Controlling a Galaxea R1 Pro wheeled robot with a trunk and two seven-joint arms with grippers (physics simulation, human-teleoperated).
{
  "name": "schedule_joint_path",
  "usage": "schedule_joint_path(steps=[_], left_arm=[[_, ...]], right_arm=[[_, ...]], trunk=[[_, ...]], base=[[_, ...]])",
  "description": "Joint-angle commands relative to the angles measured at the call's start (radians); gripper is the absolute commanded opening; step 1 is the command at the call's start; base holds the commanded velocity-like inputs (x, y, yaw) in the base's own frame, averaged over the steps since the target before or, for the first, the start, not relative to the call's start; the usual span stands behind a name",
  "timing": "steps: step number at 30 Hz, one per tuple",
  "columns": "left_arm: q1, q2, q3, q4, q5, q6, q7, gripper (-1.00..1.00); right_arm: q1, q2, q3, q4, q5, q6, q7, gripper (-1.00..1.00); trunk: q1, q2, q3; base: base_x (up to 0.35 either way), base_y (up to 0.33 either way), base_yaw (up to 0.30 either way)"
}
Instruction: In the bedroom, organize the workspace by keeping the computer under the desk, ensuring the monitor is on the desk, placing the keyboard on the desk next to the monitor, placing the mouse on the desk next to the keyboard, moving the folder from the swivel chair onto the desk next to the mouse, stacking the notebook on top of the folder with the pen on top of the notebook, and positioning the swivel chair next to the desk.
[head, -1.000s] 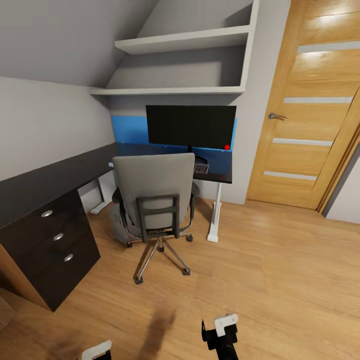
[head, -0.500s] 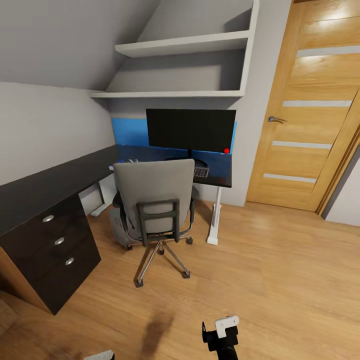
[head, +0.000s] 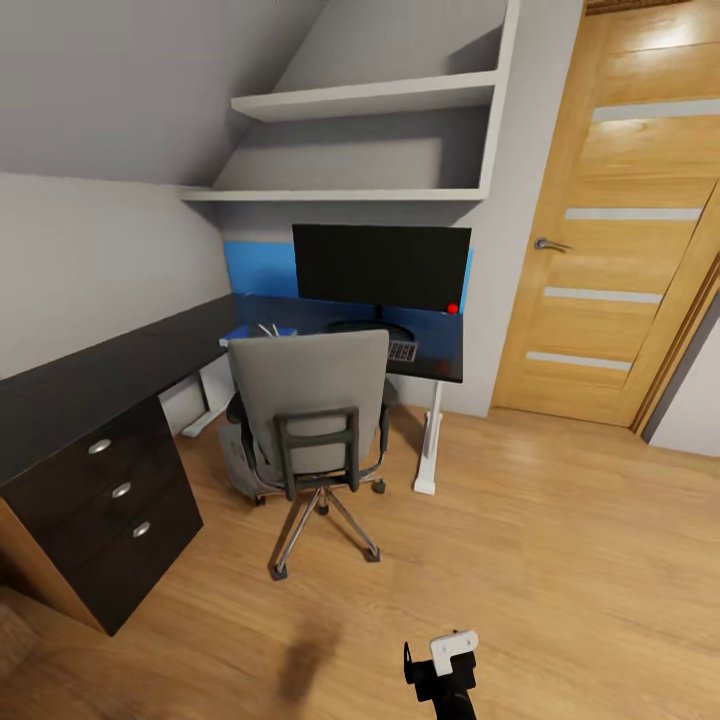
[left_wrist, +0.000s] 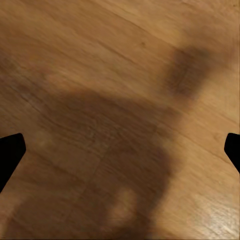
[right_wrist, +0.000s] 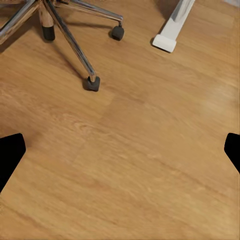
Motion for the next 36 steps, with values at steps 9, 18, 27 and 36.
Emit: schedule_joint_path(steps=[9, 18, 27, 36], left_arm=[[0.042, -0.018, 0.006, -0.03, 0.034, -0.235, 0.027, 1.0], [0.048, -0.026, 0.006, -0.031, 0.034, -0.254, 0.025, 1.0], [0.048, -0.025, 0.006, -0.031, 0.036, -0.256, 0.025, 1.0], [0.048, -0.025, 0.006, -0.031, 0.036, -0.255, 0.027, 1.0]], right_arm=[[-0.001, 0.001, 0.009, 0.002, -0.009, -0.004, -0.002, 1.0], [-0.001, 0.001, 0.009, 0.002, -0.009, -0.004, -0.002, 1.0], [-0.001, 0.001, 0.01, 0.002, -0.009, -0.004, -0.003, 1.0], [-0.001, 0.001, 0.01, 0.002, -0.009, -0.004, -0.003, 1.0]], trunk=[[-0.035, 0.063, 0.027], [-0.069, 0.126, 0.056], [-0.104, 0.189, 0.084], [-0.123, 0.224, 0.099]], base=[[0.0, 0.0, 0.0], [0.0, 0.0, 0.0], [0.0, 0.0, 0.0], [0.0, 0.0, -0.005]])
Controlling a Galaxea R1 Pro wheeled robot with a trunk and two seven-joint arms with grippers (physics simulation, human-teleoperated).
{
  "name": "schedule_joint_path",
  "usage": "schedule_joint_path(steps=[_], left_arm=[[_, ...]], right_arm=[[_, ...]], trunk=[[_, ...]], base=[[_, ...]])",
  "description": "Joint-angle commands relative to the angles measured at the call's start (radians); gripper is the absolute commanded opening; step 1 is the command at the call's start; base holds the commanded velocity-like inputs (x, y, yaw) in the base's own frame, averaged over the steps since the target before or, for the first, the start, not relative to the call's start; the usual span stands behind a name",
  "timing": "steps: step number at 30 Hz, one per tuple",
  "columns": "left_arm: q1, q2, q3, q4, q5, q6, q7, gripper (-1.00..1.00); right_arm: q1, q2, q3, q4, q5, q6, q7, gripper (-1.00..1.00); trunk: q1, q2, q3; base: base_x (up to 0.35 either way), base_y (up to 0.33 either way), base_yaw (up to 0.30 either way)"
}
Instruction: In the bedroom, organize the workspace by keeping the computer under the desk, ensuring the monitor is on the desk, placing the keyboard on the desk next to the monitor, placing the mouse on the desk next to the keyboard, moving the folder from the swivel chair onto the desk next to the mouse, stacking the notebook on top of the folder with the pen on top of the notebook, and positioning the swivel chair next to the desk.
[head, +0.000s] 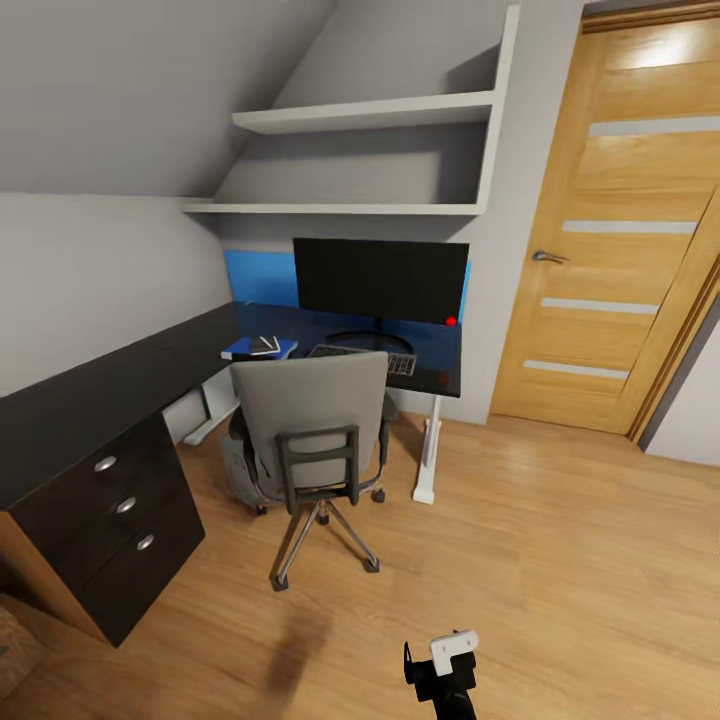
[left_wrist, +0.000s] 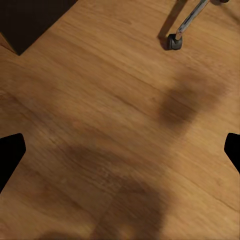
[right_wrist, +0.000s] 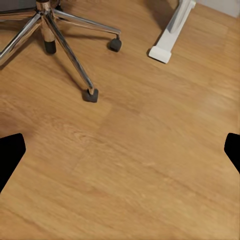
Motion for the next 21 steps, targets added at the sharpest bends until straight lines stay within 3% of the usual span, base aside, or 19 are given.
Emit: schedule_joint_path(steps=[1, 12, 21], left_arm=[[-0.001, 0.0, 0.008, -0.002, -0.008, -0.003, -0.002, 1.0], [-0.001, 0.0, 0.01, -0.002, -0.008, -0.003, 0.0, 1.0], [-0.001, 0.001, 0.01, -0.002, -0.008, -0.003, 0.001, 1.0]], right_arm=[[-0.001, 0.001, 0.009, 0.003, -0.009, -0.004, -0.002, 1.0], [-0.001, 0.001, 0.009, 0.003, -0.009, -0.004, -0.002, 1.0], [-0.001, 0.001, 0.008, 0.002, -0.009, -0.004, -0.001, 1.0]], trunk=[[0.0, 0.0, -0.001], [0.0, 0.0, -0.001], [0.0, 0.0, 0.002]], base=[[0.0, 0.0, -0.079], [-0.022, 0.021, -0.203], [-0.21, 0.197, -0.241]])
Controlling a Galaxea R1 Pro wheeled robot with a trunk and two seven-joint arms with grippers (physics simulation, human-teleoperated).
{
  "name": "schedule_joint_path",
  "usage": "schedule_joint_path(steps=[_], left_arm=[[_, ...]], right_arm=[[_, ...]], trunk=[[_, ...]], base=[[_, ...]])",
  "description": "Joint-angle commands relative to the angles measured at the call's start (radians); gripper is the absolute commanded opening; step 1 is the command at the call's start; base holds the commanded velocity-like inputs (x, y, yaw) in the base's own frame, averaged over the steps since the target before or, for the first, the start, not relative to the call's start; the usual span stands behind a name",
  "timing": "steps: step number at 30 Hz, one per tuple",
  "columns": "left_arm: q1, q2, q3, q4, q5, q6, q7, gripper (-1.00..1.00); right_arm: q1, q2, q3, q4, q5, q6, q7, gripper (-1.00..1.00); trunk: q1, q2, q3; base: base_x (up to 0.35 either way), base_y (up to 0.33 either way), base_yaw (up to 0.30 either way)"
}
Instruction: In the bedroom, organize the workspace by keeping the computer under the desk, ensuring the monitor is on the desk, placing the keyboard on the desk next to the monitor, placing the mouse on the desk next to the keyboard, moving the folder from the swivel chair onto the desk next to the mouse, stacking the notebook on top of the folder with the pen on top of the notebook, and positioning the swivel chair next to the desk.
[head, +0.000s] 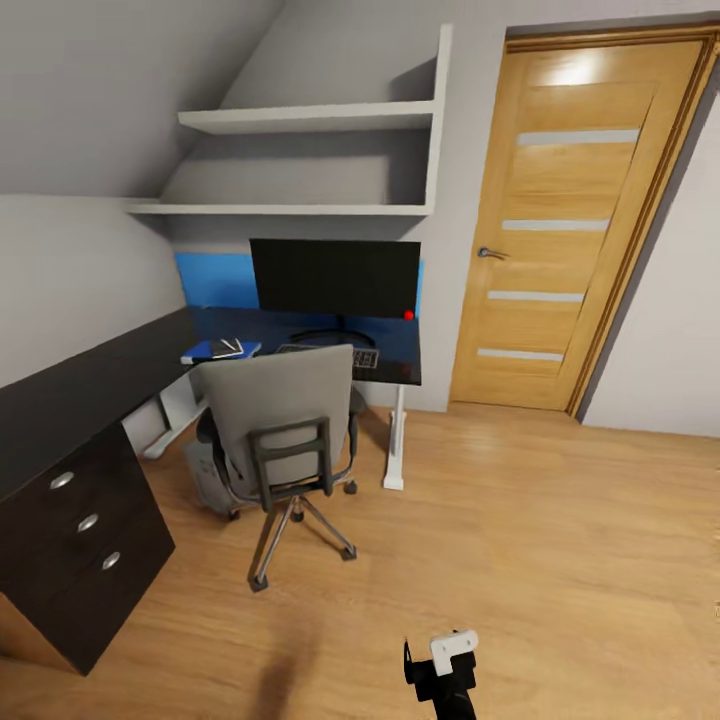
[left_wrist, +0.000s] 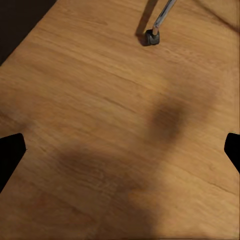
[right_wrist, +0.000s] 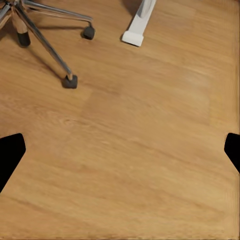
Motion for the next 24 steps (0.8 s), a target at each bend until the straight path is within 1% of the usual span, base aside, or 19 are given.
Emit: schedule_joint_path(steps=[1, 4, 8, 13, 14, 15, 16, 17, 19, 20, 22, 23, 24], left_arm=[[-0.001, 0.0, 0.009, -0.001, -0.009, -0.003, -0.002, 1.0], [-0.001, 0.0, 0.009, -0.001, -0.009, -0.003, -0.002, 1.0], [-0.001, 0.001, 0.009, -0.001, -0.008, -0.003, -0.002, 1.0], [-0.001, 0.003, 0.009, -0.004, -0.007, 0.0, -0.001, 1.0], [-0.001, 0.003, 0.009, -0.004, -0.007, 0.003, -0.001, 1.0], [-0.001, 0.003, 0.009, -0.004, -0.007, 0.009, -0.001, 1.0], [-0.001, 0.003, 0.009, -0.004, -0.007, 0.014, -0.001, 1.0], [-0.001, 0.003, 0.009, -0.004, -0.007, 0.027, -0.001, 1.0], [-0.001, 0.003, 0.009, -0.004, -0.007, 0.072, 0.001, 1.0], [-0.001, 0.003, 0.009, -0.004, -0.006, 0.085, 0.002, 1.0], [-0.001, 0.003, 0.009, -0.004, -0.006, 0.121, 0.002, 1.0], [-0.001, 0.003, 0.009, -0.004, -0.006, 0.127, 0.002, 1.0], [-0.001, 0.003, 0.009, -0.004, -0.006, 0.134, 0.001, 1.0]], right_arm=[[-0.001, 0.001, 0.009, 0.002, -0.009, -0.004, -0.002, 1.0], [-0.001, 0.001, 0.008, 0.002, -0.009, -0.004, -0.002, 1.0], [-0.001, 0.0, 0.007, 0.002, -0.008, -0.004, -0.003, 1.0], [-0.001, -0.022, 0.005, 0.002, -0.01, -0.003, -0.018, 1.0], [0.001, -0.031, 0.004, 0.002, -0.016, -0.005, -0.021, 1.0], [0.012, -0.045, 0.004, 0.003, -0.032, -0.012, -0.024, 1.0], [0.021, -0.053, 0.004, 0.003, -0.043, -0.02, -0.024, 1.0], [0.046, -0.066, 0.004, 0.003, -0.07, -0.044, -0.025, 1.0], [0.101, -0.082, 0.004, 0.003, -0.117, -0.129, -0.025, 1.0], [0.114, -0.086, 0.004, 0.003, -0.125, -0.153, -0.025, 1.0], [0.169, -0.099, 0.004, 0.003, -0.143, -0.226, -0.023, 1.0], [0.184, -0.103, 0.004, 0.003, -0.145, -0.237, -0.023, 1.0], [0.211, -0.109, 0.005, 0.003, -0.148, -0.253, -0.021, 1.0]], trunk=[[-0.001, -0.001, 0.0], [-0.001, -0.001, 0.003], [-0.001, -0.001, 0.006], [-0.001, -0.001, 0.008], [-0.001, -0.001, 0.008], [-0.001, -0.001, 0.008], [-0.001, -0.001, 0.008], [-0.001, -0.001, 0.008], [-0.001, -0.001, 0.009], [-0.001, -0.001, 0.009], [-0.001, -0.001, 0.009], [-0.001, -0.001, 0.009], [-0.001, -0.001, 0.009]], base=[[-0.242, 0.225, -0.192], [-0.241, 0.22, -0.13], [-0.213, 0.188, -0.045], [-0.078, 0.068, -0.009], [-0.02, 0.018, -0.002], [-0.013, 0.011, -0.001], [-0.01, 0.009, -0.001], [-0.007, 0.006, -0.001], [-0.003, 0.003, 0.0], [-0.002, 0.002, 0.0], [-0.001, 0.001, 0.0], [0.0, 0.0, 0.0], [0.0, 0.0, 0.0]])
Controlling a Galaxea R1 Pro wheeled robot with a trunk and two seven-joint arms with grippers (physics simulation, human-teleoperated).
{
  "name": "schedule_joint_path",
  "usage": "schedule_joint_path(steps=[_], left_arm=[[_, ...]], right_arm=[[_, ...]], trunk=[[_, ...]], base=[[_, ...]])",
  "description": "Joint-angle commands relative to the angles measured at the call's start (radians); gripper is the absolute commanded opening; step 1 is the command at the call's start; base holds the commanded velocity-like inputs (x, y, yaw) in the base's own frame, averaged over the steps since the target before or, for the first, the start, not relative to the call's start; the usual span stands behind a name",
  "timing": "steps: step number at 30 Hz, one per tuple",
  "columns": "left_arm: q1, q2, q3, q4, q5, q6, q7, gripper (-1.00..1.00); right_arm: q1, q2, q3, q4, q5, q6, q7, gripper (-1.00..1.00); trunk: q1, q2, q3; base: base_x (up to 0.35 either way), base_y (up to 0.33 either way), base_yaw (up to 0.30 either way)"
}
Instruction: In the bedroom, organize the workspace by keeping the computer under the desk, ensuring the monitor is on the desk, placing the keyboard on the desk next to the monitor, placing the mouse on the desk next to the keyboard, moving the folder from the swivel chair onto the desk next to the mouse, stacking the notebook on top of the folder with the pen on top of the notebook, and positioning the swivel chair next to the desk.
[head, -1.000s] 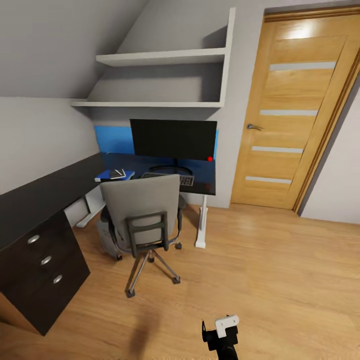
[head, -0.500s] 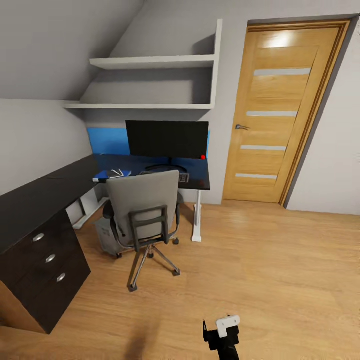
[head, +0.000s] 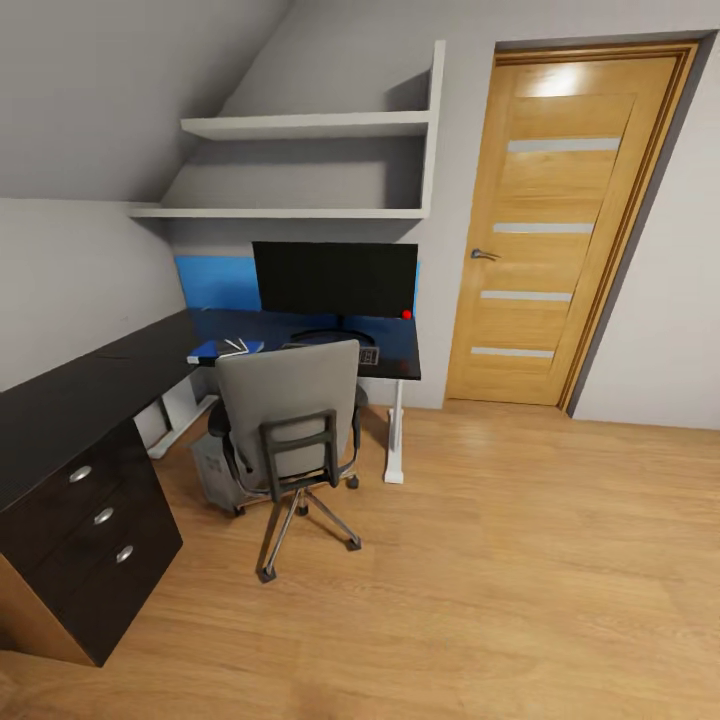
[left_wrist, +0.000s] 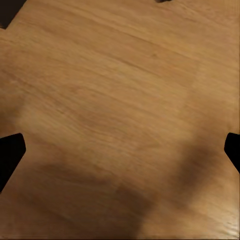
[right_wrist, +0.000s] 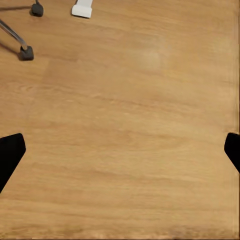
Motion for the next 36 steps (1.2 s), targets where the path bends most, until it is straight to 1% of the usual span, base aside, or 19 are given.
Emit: schedule_joint_path(steps=[1, 4, 6, 9, 12, 15, 18, 36], left_arm=[[-0.001, -0.001, 0.009, -0.001, -0.009, 0.004, -0.003, 1.0], [-0.001, -0.003, 0.008, -0.001, -0.011, 0.017, -0.006, 1.0], [-0.001, -0.004, 0.007, -0.001, -0.011, 0.021, -0.007, 1.0], [-0.001, -0.004, 0.007, -0.001, -0.012, 0.023, -0.007, 1.0], [-0.001, -0.004, 0.007, -0.001, -0.012, 0.024, -0.007, 1.0], [-0.001, -0.005, 0.007, -0.001, -0.012, 0.025, -0.007, 1.0], [-0.001, -0.005, 0.007, 0.0, -0.012, 0.025, -0.006, 1.0], [-0.001, -0.006, 0.007, 0.001, -0.012, 0.025, -0.006, 1.0]], right_arm=[[0.022, -0.004, 0.012, 0.002, -0.003, -0.013, -0.004, 1.0], [0.056, -0.009, 0.013, 0.002, -0.005, -0.022, 0.018, 1.0], [0.066, -0.01, 0.012, 0.002, -0.007, -0.019, 0.04, 1.0], [0.072, -0.01, 0.013, 0.001, -0.008, 0.016, 0.061, 1.0], [0.074, -0.01, 0.013, 0.0, -0.008, 0.056, 0.068, 1.0], [0.075, -0.01, 0.013, -0.001, -0.008, 0.085, 0.071, 1.0], [0.075, -0.01, 0.013, -0.001, -0.008, 0.095, 0.072, 1.0], [0.075, -0.01, 0.013, -0.001, -0.008, 0.099, 0.073, 1.0]], trunk=[[0.0, 0.0, -0.001], [0.0, 0.0, -0.001], [0.0, 0.0, -0.001], [0.0, 0.0, -0.001], [0.0, 0.0, -0.001], [0.0, 0.0, -0.001], [0.0, 0.0, -0.001], [0.0, 0.0, -0.001]], base=[[0.0, 0.0, 0.0], [0.0, 0.0, 0.0], [0.0, 0.0, 0.0], [0.0, 0.0, 0.0], [0.0, 0.0, 0.0], [0.0, 0.0, 0.0], [0.0, 0.0, 0.0], [0.0, 0.0, 0.0]])
